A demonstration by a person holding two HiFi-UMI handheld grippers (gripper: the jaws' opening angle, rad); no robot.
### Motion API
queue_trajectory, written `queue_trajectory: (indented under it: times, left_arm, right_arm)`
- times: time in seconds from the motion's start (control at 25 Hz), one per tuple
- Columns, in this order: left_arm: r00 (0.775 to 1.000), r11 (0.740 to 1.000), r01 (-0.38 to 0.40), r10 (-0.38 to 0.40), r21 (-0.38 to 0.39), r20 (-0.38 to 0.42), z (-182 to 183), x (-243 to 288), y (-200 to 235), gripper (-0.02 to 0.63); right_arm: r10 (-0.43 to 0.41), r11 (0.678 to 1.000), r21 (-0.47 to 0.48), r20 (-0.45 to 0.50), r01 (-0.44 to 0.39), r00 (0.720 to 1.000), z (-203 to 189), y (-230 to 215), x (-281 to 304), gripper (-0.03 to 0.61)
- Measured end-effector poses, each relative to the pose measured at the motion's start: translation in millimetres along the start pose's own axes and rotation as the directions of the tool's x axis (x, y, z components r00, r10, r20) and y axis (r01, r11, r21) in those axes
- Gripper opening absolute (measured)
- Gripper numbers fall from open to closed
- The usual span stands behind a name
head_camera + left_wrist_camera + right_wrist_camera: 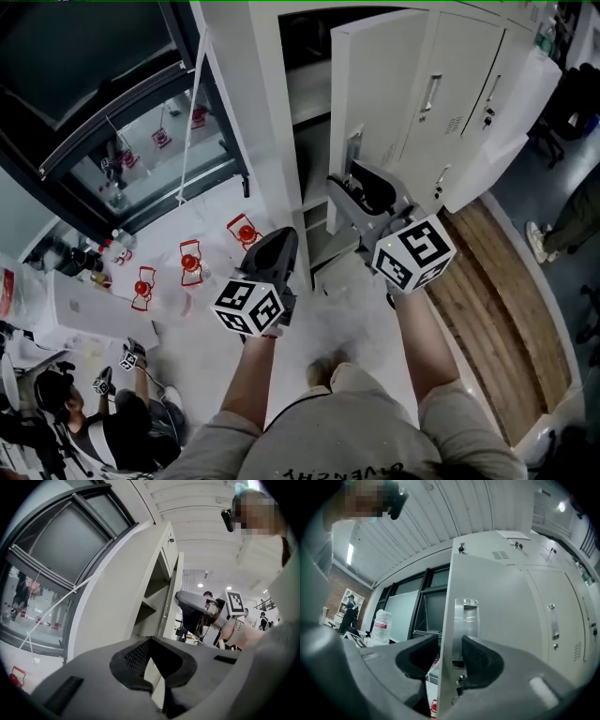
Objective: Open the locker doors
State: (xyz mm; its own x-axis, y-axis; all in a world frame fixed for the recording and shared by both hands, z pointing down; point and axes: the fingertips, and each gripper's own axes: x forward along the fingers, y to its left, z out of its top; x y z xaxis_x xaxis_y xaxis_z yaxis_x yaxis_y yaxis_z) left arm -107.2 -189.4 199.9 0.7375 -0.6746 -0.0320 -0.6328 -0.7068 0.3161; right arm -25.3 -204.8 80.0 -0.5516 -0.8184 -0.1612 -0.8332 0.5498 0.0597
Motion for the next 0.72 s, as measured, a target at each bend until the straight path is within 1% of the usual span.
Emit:
queue_trajectory:
  times: [0.12,0.28,0.48,0.72]
  left_arm:
    - [1.0,1.0,0.001,-0.001,-0.002,-0.008,-7.1,-0.7,-8.6,-0.002]
    - [0.999,1.0,-0.031,0.031,0.004,-0.012,-12.5,-9.1,-17.5,-0.002]
    - [0.995,0.995,-0.102,0.101,0.022,0.021,-5.5,-18.1,-28.8,-0.002]
    - [0.976,0.979,-0.205,0.204,0.004,0.071,-8.7,-21.7,-54.8,-0.002]
  right_arm:
    - [-0.025,1.0,0.005,0.012,0.024,1.0,2.5,-7.6,-17.3,0.152]
    - [-0.03,1.0,0.01,0.015,0.03,0.999,2.5,-14.0,-34.7,0.135]
    - [0.01,1.0,0.008,0.026,-0.011,1.0,6.5,-18.1,-56.2,0.135]
    - [0.08,0.997,0.009,0.033,-0.08,0.996,15.7,-35.2,-100.4,0.137]
